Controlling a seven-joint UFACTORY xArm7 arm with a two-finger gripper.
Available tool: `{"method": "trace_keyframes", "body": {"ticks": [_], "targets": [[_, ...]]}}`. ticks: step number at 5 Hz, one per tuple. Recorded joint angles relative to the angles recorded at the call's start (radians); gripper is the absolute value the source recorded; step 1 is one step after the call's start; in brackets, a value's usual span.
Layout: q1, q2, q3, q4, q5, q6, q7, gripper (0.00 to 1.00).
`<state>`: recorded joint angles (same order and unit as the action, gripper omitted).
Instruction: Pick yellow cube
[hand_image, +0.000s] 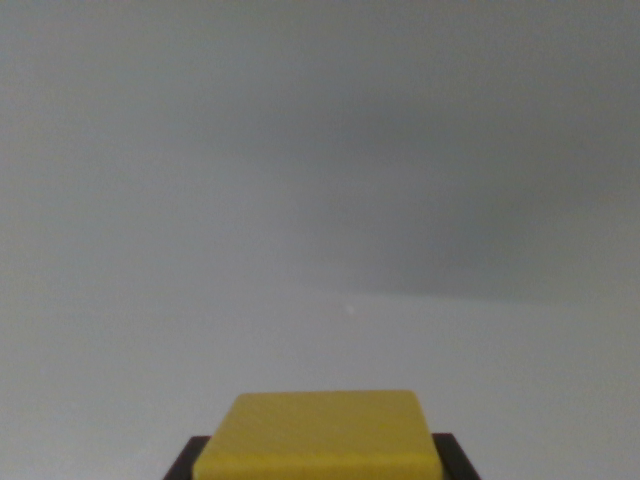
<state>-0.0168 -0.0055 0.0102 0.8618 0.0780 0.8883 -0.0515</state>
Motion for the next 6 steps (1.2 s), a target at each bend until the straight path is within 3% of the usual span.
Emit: {"method": "trace_keyframes", "body": {"ticks": [1, 2, 3, 4, 5, 6], "targets": [[-0.0002, -0.018, 0.0, 0.026, -0.0021, 0.045, 0.003, 1.0], [-0.0002, -0.018, 0.0, 0.026, -0.0021, 0.045, 0.003, 1.0], [-0.0005, -0.038, -0.001, 0.054, -0.0043, 0.092, 0.006, 1.0], [-0.0005, -0.038, -0.001, 0.054, -0.0043, 0.092, 0.006, 1.0], [-0.0007, -0.058, -0.002, 0.082, -0.0066, 0.14, 0.009, 1.0], [-0.0007, -0.058, -0.002, 0.082, -0.0066, 0.14, 0.009, 1.0]]}}
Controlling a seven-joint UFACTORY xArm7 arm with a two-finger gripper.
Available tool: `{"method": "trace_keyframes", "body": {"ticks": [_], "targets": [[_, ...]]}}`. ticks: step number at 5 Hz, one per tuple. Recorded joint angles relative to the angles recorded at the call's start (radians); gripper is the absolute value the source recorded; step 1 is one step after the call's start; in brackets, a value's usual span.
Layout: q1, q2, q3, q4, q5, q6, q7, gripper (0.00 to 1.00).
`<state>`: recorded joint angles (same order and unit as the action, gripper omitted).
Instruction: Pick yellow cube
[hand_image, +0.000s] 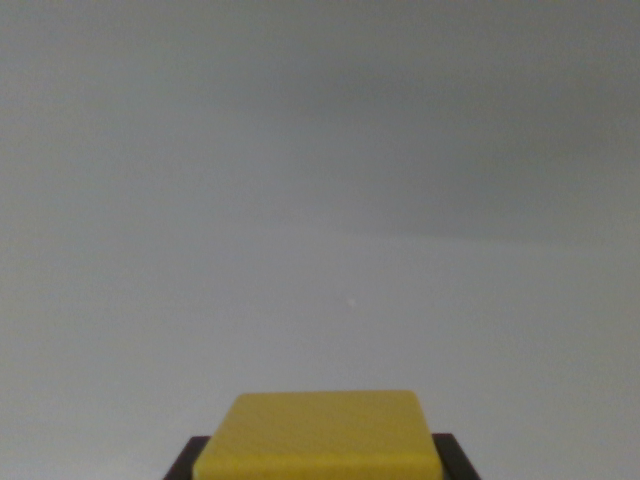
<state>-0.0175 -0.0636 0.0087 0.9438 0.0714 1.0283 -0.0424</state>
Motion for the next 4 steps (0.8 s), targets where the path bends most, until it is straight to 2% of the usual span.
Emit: {"method": "trace_keyframes", "body": {"ticks": [1, 2, 3, 4], "targets": [[-0.0003, -0.02, -0.001, 0.028, -0.0022, 0.047, 0.003, 1.0], [-0.0003, -0.02, -0.001, 0.028, -0.0022, 0.047, 0.003, 1.0], [-0.0005, -0.039, -0.001, 0.055, -0.0044, 0.094, 0.006, 1.0], [-0.0005, -0.039, -0.001, 0.055, -0.0044, 0.094, 0.006, 1.0]]}}
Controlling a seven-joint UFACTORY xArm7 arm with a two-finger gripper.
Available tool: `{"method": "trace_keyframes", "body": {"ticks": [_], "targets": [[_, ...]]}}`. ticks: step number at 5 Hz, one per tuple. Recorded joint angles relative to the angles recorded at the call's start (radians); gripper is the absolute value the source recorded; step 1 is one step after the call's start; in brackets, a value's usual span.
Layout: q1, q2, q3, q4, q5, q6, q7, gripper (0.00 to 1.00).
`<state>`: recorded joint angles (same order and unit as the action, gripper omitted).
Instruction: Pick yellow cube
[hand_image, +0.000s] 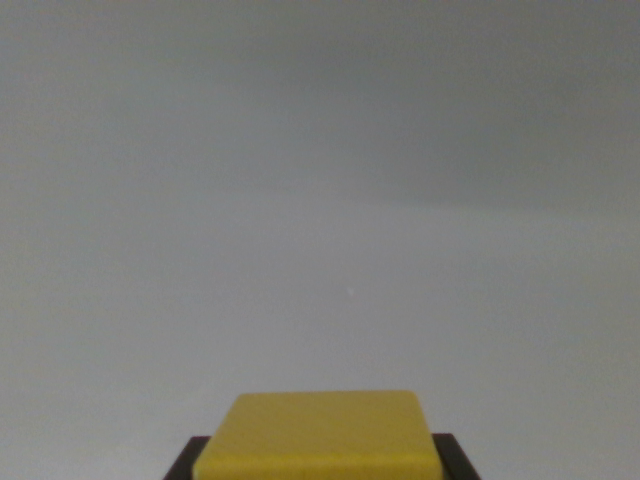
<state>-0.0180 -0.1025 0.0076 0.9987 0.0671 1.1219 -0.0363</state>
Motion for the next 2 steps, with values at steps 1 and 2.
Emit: {"method": "trace_keyframes", "body": {"ticks": [1, 2], "targets": [[-0.0002, -0.019, 0.0, 0.027, -0.0021, 0.045, 0.003, 1.0], [-0.0002, -0.019, 0.0, 0.027, -0.0021, 0.045, 0.003, 1.0]]}}
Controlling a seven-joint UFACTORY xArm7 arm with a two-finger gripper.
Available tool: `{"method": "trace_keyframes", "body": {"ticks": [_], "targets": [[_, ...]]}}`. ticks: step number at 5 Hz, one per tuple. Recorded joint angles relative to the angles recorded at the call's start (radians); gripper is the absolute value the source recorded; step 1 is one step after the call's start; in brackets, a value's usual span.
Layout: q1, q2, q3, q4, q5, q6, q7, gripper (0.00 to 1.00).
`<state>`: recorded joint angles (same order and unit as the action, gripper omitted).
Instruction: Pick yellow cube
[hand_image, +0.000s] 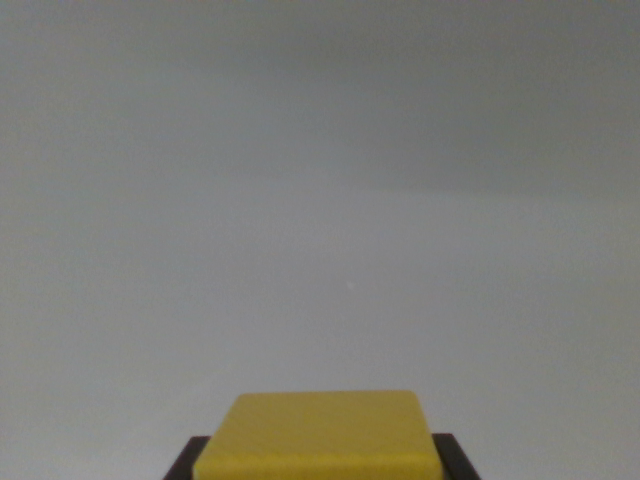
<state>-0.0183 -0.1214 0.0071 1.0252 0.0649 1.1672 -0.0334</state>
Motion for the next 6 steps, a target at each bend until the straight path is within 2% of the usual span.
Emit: {"method": "trace_keyframes", "body": {"ticks": [1, 2, 3, 4, 5, 6], "targets": [[-0.0002, -0.018, 0.0, 0.025, -0.002, 0.042, 0.003, 1.0], [-0.0002, -0.018, 0.0, 0.025, -0.002, 0.042, 0.003, 1.0], [-0.0004, -0.035, -0.001, 0.049, -0.004, 0.084, 0.005, 1.0], [-0.0004, -0.035, -0.001, 0.049, -0.004, 0.084, 0.005, 1.0], [-0.0007, -0.052, -0.001, 0.073, -0.0058, 0.124, 0.008, 1.0], [-0.0007, -0.052, -0.001, 0.073, -0.0058, 0.124, 0.008, 1.0]]}}
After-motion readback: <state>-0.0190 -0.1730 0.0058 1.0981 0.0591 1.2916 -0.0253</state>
